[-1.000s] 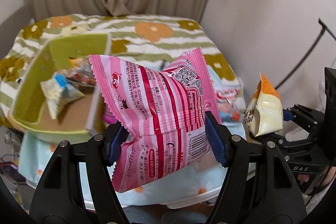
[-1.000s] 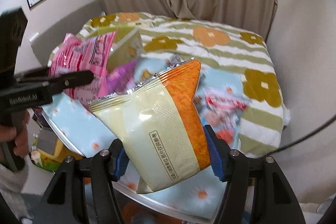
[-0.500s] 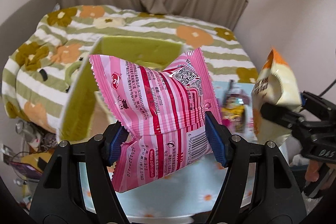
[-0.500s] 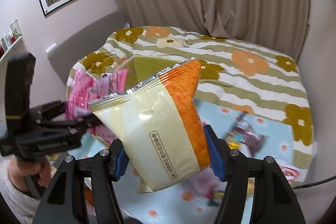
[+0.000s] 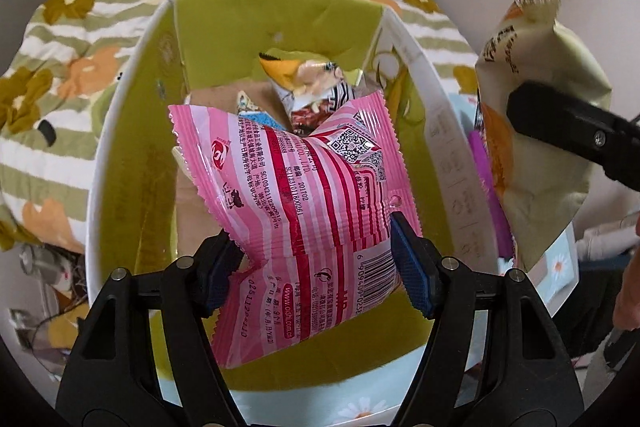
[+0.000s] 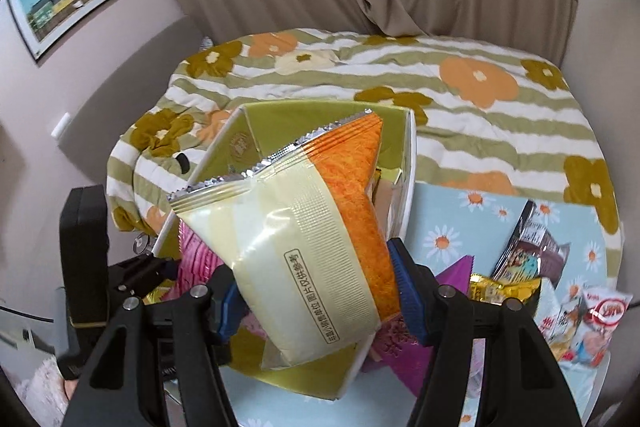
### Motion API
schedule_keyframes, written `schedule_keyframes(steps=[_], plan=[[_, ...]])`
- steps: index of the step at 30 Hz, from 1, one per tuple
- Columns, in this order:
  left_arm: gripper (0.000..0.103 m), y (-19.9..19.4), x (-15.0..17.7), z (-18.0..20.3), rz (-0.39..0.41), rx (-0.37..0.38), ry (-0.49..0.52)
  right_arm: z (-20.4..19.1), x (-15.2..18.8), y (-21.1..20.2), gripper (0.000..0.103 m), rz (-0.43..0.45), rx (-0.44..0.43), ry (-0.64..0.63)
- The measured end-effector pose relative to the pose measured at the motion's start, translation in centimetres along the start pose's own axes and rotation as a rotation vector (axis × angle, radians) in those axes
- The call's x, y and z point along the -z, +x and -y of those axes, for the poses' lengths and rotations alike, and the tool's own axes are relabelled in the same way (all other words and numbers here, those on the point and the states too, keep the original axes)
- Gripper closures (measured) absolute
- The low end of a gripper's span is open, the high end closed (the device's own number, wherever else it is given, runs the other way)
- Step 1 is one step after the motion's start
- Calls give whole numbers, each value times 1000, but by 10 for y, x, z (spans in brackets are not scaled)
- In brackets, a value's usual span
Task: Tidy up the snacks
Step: 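Carry both bags into the green box and open both tools to release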
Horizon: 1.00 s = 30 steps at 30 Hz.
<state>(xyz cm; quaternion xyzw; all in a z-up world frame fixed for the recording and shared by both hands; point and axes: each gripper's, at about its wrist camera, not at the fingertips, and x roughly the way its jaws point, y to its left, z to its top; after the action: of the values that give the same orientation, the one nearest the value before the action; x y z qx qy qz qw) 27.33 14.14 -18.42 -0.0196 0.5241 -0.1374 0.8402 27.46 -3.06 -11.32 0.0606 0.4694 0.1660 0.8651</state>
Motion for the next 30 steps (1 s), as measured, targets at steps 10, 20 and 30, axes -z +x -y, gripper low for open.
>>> schedule_keyframes(steps=[10, 20, 30], plan=[[2, 0, 3, -7, 9, -48, -5, -3, -4, 11, 43, -38, 7, 16], [2, -28, 16, -24, 41, -120, -104, -8, -16, 18, 43, -54, -68, -54], [2, -39, 28, -43, 36, -182, -130, -14, -11, 85, 42, -191, -80, -17]])
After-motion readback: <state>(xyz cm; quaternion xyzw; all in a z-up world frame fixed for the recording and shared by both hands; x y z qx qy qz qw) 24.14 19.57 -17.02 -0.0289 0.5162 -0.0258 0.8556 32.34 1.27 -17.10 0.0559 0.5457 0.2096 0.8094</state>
